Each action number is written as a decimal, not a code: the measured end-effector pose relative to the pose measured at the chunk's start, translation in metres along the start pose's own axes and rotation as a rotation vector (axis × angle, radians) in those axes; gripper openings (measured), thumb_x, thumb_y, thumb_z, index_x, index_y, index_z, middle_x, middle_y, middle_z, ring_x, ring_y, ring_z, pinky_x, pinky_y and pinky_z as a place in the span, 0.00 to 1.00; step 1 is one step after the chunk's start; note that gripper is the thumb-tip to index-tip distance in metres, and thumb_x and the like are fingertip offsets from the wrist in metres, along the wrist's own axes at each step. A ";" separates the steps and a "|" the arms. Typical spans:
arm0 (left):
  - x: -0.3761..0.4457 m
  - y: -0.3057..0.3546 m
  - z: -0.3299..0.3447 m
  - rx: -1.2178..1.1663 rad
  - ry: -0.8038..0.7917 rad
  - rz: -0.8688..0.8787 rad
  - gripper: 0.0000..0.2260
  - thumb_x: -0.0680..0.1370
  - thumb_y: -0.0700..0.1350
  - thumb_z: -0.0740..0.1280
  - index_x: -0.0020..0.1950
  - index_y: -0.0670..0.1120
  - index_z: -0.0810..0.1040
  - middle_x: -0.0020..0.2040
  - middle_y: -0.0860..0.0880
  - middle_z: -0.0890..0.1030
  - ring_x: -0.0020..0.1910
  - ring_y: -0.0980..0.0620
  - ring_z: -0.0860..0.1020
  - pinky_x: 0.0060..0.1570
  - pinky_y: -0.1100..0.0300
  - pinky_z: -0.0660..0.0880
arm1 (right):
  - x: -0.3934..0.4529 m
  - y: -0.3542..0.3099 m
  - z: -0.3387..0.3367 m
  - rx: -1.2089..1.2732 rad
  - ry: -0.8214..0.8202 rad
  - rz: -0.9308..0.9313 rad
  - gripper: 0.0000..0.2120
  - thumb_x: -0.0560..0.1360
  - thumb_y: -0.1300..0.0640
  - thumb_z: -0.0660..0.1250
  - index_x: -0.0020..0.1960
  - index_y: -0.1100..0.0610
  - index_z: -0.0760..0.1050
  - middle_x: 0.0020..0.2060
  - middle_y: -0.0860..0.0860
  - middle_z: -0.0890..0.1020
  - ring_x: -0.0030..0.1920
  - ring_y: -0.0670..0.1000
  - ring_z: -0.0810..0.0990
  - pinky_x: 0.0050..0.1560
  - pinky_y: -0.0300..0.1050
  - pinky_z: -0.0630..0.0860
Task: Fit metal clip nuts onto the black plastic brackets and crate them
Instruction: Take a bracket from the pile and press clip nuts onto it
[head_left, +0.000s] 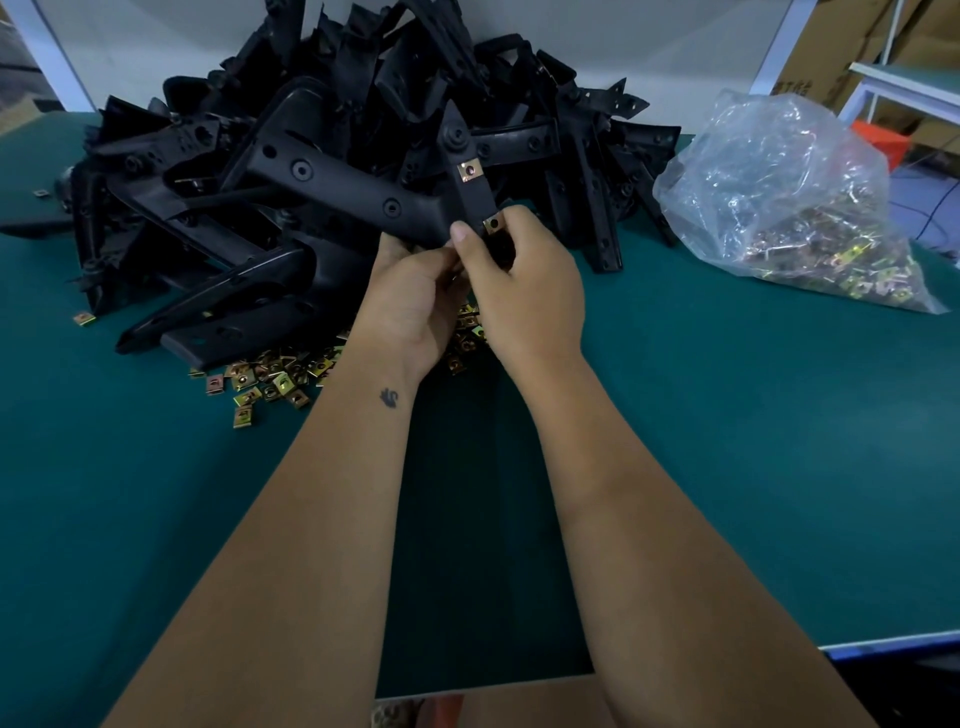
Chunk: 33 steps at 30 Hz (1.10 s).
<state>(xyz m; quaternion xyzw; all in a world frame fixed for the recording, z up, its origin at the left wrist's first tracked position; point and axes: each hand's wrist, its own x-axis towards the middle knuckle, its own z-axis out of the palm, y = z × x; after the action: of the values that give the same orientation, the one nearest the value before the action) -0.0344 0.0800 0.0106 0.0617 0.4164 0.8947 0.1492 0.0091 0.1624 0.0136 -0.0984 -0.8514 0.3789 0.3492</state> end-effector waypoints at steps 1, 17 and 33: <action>0.000 0.000 0.000 0.002 0.004 -0.001 0.18 0.79 0.27 0.60 0.66 0.42 0.72 0.63 0.38 0.80 0.62 0.40 0.79 0.65 0.44 0.74 | 0.000 0.000 -0.001 -0.007 -0.008 -0.005 0.16 0.79 0.44 0.63 0.46 0.56 0.76 0.39 0.47 0.79 0.41 0.48 0.76 0.39 0.47 0.72; 0.004 0.002 -0.002 0.025 0.062 -0.009 0.03 0.81 0.43 0.66 0.52 0.45 0.76 0.45 0.47 0.81 0.38 0.53 0.78 0.48 0.58 0.80 | 0.001 -0.001 -0.001 0.243 0.043 0.126 0.09 0.78 0.47 0.66 0.43 0.51 0.76 0.36 0.43 0.79 0.38 0.41 0.76 0.38 0.37 0.70; -0.026 -0.012 0.032 0.306 0.090 0.132 0.07 0.79 0.40 0.67 0.57 0.42 0.76 0.52 0.43 0.82 0.48 0.46 0.80 0.57 0.45 0.79 | -0.006 -0.004 -0.023 1.067 0.143 0.580 0.04 0.76 0.61 0.71 0.43 0.54 0.82 0.41 0.51 0.85 0.44 0.52 0.83 0.50 0.51 0.81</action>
<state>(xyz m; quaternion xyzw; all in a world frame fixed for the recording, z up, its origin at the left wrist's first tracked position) 0.0007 0.1022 0.0232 0.0708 0.5490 0.8306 0.0601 0.0294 0.1707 0.0242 -0.1627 -0.4572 0.8252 0.2891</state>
